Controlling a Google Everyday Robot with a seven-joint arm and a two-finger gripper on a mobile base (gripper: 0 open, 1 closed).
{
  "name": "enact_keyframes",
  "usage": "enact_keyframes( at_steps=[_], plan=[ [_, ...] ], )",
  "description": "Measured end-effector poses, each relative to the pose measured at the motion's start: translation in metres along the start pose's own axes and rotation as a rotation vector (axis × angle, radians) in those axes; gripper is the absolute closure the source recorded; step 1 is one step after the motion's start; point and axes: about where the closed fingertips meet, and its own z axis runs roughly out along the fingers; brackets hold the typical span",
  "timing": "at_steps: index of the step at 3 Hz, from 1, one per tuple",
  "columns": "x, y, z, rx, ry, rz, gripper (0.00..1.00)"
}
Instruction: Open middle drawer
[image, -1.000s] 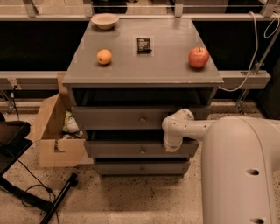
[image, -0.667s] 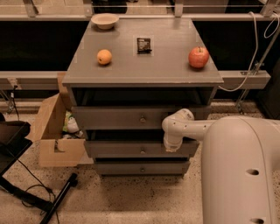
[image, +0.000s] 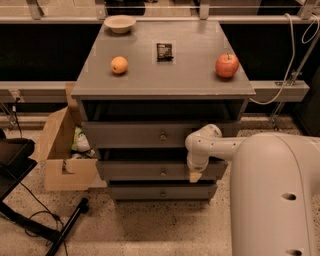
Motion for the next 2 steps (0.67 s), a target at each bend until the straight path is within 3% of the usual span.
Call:
enact_keyframes(
  at_steps=[1, 2],
  plan=[
    [0.0000, 0.0000, 0.0000, 0.000, 0.000, 0.000, 0.00],
    [0.0000, 0.0001, 0.0001, -0.001, 0.000, 0.000, 0.00]
  ],
)
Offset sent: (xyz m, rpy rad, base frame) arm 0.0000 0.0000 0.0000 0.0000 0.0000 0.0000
